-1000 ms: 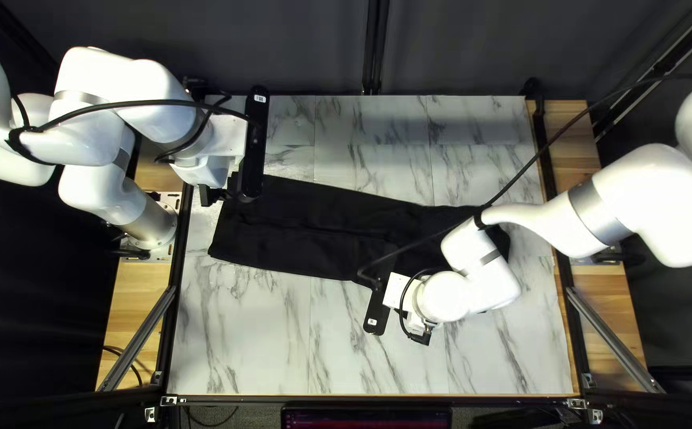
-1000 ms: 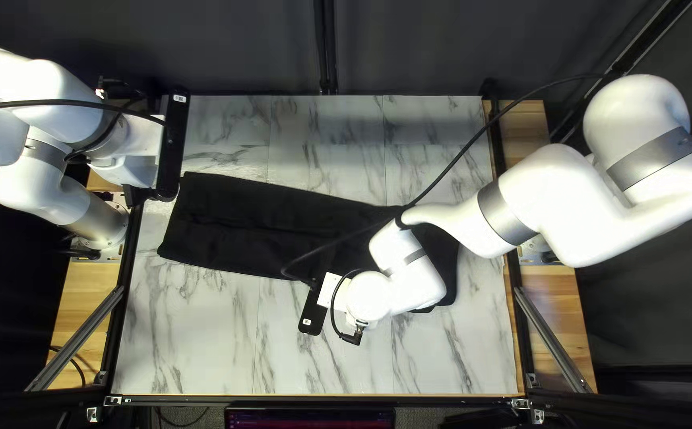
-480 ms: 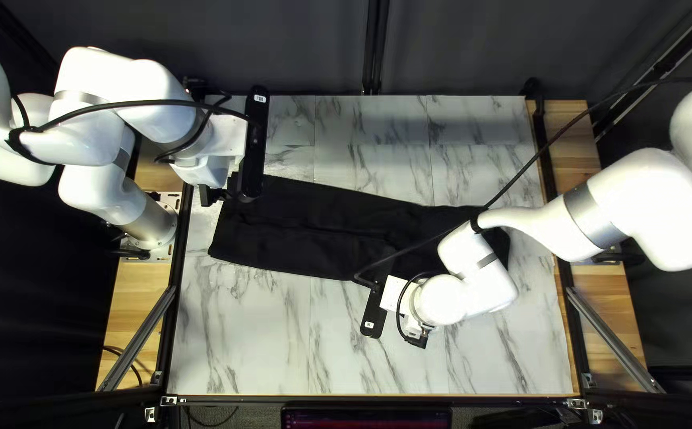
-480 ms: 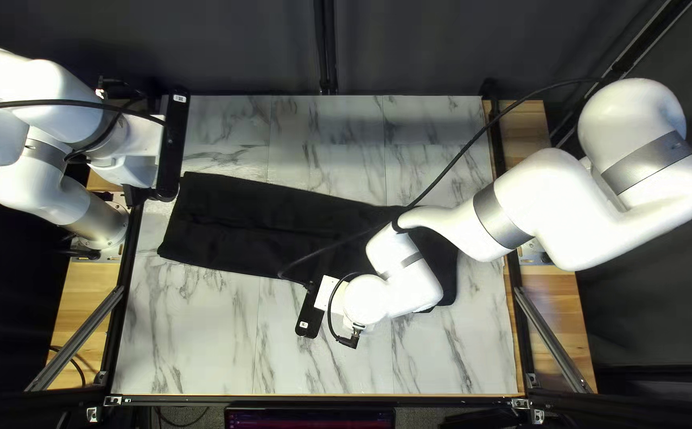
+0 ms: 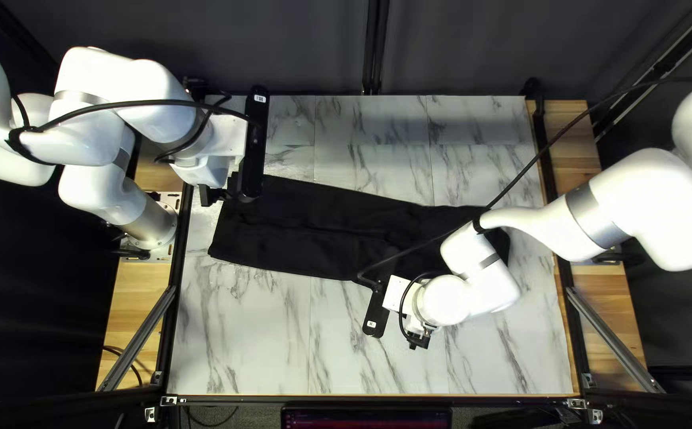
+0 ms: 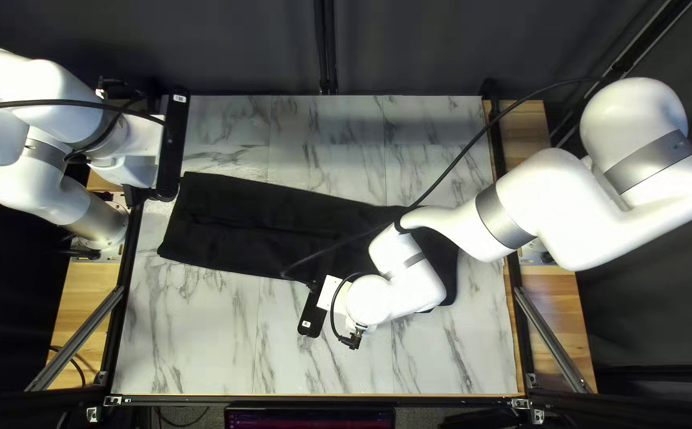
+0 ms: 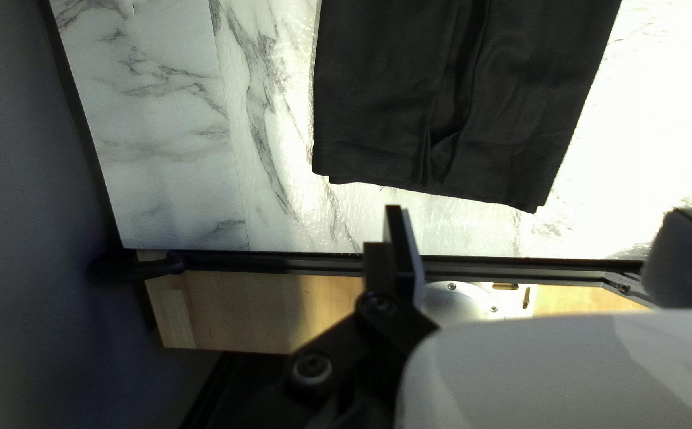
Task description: Fold t-shirt
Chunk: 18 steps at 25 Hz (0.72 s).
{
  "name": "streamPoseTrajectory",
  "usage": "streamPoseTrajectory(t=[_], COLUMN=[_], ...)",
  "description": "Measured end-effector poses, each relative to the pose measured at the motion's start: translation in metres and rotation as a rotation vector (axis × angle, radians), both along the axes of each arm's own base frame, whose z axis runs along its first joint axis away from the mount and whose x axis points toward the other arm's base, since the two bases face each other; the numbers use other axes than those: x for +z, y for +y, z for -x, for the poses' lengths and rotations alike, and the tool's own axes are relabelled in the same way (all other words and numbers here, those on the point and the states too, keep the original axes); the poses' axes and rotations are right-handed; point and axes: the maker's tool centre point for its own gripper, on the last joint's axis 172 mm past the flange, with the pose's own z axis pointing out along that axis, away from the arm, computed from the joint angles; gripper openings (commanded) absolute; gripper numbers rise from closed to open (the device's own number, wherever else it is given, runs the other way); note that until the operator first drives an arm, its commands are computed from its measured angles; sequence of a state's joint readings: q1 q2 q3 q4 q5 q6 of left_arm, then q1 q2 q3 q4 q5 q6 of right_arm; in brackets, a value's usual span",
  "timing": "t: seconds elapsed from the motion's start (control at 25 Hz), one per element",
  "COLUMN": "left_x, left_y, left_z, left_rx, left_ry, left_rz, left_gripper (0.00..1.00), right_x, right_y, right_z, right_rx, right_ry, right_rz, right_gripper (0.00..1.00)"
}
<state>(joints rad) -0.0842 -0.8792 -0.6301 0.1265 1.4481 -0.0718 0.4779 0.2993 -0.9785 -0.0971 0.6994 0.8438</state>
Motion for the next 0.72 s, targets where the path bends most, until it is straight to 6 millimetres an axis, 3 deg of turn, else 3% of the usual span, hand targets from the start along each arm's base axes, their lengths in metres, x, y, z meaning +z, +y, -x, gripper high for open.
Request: streamPoseTrajectory(t=[0.72], left_x=[0.0000], left_y=[0.0000], left_z=[0.0000], left_rx=[0.000], left_ry=[0.000], left_rz=[0.000], left_gripper=[1.00], right_x=[0.0003], right_y=[0.0000], right_z=[0.0036], right_rx=[-0.016], right_ry=[-0.003], right_rz=[0.002], right_gripper=[0.00])
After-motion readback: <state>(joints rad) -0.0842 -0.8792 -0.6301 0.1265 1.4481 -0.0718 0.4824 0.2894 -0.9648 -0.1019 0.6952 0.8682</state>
